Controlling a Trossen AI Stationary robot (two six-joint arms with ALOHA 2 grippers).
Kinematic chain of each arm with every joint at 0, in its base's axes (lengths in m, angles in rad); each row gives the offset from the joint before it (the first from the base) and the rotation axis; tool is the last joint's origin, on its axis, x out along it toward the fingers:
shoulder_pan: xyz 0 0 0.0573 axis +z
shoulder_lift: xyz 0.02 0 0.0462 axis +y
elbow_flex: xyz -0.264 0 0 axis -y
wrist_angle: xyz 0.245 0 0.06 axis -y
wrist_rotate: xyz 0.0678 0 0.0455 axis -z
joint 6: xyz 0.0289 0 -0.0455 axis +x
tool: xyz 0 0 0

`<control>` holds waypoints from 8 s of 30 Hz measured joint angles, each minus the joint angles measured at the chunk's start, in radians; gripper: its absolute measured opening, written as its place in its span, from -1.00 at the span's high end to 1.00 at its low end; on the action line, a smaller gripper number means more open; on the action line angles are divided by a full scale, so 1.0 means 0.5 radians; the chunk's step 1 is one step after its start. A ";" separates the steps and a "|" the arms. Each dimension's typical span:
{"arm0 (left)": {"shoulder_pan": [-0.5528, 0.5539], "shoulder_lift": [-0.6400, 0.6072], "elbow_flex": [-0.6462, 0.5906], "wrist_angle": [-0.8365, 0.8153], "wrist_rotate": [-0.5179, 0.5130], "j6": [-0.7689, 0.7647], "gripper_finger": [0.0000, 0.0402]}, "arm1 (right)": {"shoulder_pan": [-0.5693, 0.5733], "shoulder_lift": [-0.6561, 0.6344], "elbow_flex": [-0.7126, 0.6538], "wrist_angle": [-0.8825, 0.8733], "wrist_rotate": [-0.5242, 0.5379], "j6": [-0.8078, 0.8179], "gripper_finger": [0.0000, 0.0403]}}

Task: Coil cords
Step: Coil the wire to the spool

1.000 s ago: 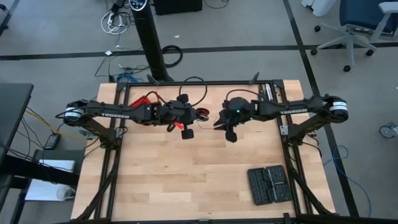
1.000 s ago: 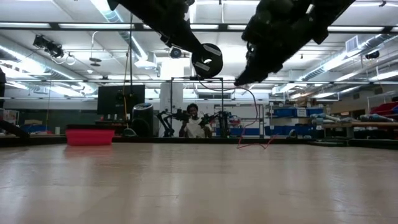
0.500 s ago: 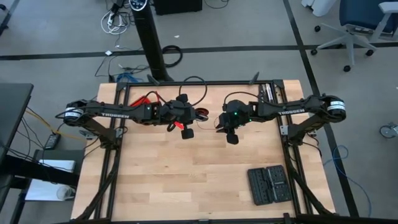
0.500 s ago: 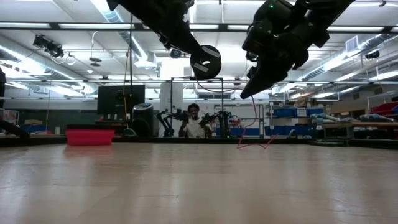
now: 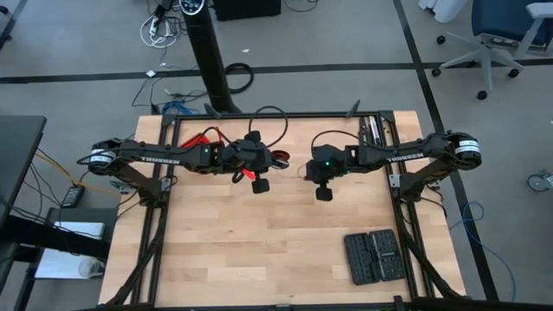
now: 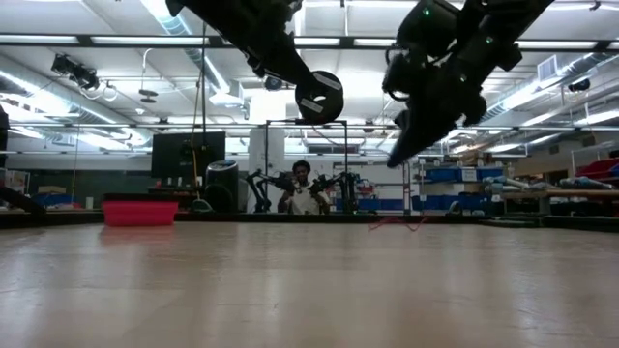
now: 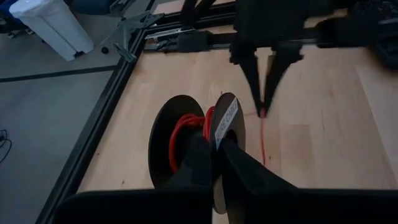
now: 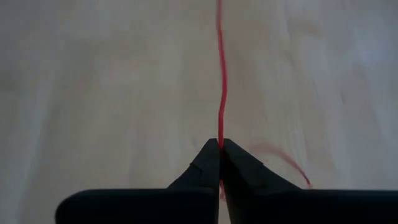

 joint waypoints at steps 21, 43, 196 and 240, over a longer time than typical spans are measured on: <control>0.007 0.000 0.000 -0.221 0.078 0.285 0.94 | 0.017 -0.304 -0.070 0.163 0.250 -0.190 1.00; -0.002 0.000 0.000 -0.054 0.724 0.320 0.94 | -0.066 -0.141 -0.070 1.124 -0.264 -0.498 1.00; 0.112 0.005 0.000 0.277 1.321 0.481 0.94 | -0.263 0.161 0.272 1.044 -0.971 -0.512 0.97; -0.175 0.007 -0.002 0.559 0.167 0.951 0.95 | -0.382 0.187 -0.409 1.733 -0.971 0.113 0.77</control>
